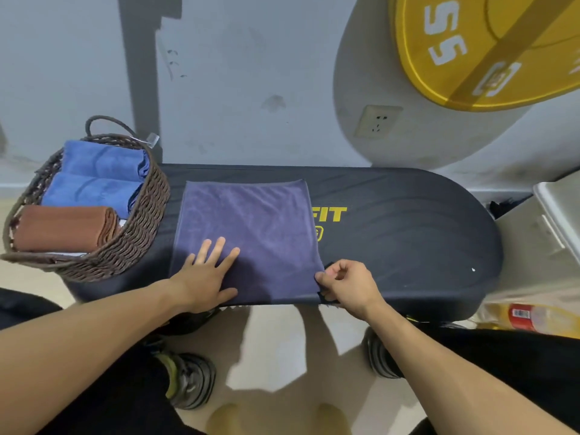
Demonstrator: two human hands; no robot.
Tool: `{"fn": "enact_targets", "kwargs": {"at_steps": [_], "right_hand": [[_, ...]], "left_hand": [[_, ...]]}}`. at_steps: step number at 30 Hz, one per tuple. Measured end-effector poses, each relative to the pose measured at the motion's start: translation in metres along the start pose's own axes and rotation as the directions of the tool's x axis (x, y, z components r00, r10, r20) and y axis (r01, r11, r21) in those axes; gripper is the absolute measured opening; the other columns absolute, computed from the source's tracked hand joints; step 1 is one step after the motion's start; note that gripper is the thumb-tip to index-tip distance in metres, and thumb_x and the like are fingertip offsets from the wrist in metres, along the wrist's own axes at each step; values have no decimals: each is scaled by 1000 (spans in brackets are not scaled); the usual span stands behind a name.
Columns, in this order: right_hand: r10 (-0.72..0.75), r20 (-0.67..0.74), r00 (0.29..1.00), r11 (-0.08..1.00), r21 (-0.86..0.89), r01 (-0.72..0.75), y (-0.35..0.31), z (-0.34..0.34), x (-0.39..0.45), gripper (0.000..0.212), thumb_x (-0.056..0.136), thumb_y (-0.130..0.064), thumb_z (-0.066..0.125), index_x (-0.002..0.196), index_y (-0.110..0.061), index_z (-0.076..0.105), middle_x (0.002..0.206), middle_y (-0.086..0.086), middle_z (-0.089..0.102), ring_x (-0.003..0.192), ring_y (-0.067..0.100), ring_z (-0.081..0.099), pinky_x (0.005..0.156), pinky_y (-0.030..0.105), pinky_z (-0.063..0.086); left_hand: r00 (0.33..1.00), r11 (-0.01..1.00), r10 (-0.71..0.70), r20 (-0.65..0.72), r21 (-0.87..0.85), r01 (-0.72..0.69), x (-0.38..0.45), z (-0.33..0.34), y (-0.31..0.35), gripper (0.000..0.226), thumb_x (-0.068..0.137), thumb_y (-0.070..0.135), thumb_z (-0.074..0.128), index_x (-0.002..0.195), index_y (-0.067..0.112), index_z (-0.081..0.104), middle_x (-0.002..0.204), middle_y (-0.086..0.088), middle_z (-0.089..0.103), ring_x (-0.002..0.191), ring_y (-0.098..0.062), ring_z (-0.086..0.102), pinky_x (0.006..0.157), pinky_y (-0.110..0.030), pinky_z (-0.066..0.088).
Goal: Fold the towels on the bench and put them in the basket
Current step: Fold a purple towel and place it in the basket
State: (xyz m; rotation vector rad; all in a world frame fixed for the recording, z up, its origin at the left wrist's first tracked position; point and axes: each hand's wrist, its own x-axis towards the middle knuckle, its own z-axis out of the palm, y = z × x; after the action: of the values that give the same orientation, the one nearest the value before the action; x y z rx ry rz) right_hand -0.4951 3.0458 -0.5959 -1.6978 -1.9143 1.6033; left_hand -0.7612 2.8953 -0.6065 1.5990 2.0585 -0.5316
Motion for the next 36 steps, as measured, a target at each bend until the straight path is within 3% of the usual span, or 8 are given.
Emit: {"fn": "enact_targets", "kwargs": {"at_steps": [6, 8, 11, 14, 17, 21, 29, 36], "right_hand": [[213, 5, 977, 952, -226, -207, -3, 8, -5, 21, 78, -28, 73, 69, -9, 68, 56, 8, 70, 59, 26, 73, 63, 37, 63], [208, -33, 978, 925, -319, -207, -7, 5, -5, 21, 71, -27, 75, 70, -7, 69, 61, 8, 71, 64, 27, 71, 63, 38, 62], [-52, -175, 983, 900, -434, -29, -17, 10, -8, 19, 69, -24, 73, 81, -21, 58, 83, 2, 66, 79, 24, 62, 64, 29, 47], [-420, 74, 905, 797, -447, 406, -25, 28, -14, 19, 77, -27, 72, 82, -26, 54, 83, -6, 58, 80, 20, 57, 69, 28, 43], [-437, 386, 813, 634, -509, 582, -20, 50, -19, 37, 77, -41, 76, 106, -24, 62, 102, -5, 55, 98, 19, 51, 84, 29, 43], [-457, 419, 785, 438, -662, 608, -8, 63, -15, 59, 74, -53, 74, 122, -23, 55, 115, 0, 45, 100, 21, 42, 87, 33, 38], [-574, 263, 776, 478, -662, 577, -15, 63, -11, 18, 96, -28, 53, 106, -17, 63, 102, 4, 57, 94, 27, 46, 84, 40, 42], [-498, 151, 854, 711, -493, 501, -47, 34, 3, 25, 94, -39, 63, 95, -14, 67, 88, 10, 72, 85, 34, 62, 70, 39, 48]], "left_hand": [[995, 999, -39, 92, 41, 35, -7, -3, 2, 92, 96, 58, 40, 154, 18, -19, 159, -21, -24, 148, -42, -16, 118, -54, 16], [998, 998, -30, 50, 62, 27, -9, -10, 11, 90, 93, 55, 46, 156, 12, -1, 160, -24, -2, 148, -42, 5, 114, -51, 26], [945, 979, 203, -258, 41, -199, -6, -18, 25, 55, 85, 50, 58, 128, 18, 47, 127, -4, 45, 116, -24, 48, 95, -38, 44], [904, 941, 333, -270, 26, -339, -5, -12, 32, 41, 82, 49, 65, 109, 23, 49, 110, 4, 50, 99, -17, 51, 82, -33, 45], [913, 943, 333, -236, 106, -317, -4, 2, 32, 42, 82, 43, 68, 112, 23, 46, 113, 3, 50, 101, -18, 49, 81, -31, 41], [895, 941, 332, -298, 41, -335, -2, 7, 28, 23, 93, 35, 58, 112, 22, 53, 113, 4, 56, 100, -15, 51, 84, -29, 43], [928, 870, 71, -365, -432, -237, -5, 2, 17, 12, 101, 22, 42, 90, 23, 47, 81, 7, 60, 70, -15, 57, 65, -34, 45], [939, 848, 128, -319, -456, -271, -10, -19, -10, 38, 90, 56, 59, 69, 29, 44, 63, 12, 54, 60, -9, 53, 55, -28, 33]]}}
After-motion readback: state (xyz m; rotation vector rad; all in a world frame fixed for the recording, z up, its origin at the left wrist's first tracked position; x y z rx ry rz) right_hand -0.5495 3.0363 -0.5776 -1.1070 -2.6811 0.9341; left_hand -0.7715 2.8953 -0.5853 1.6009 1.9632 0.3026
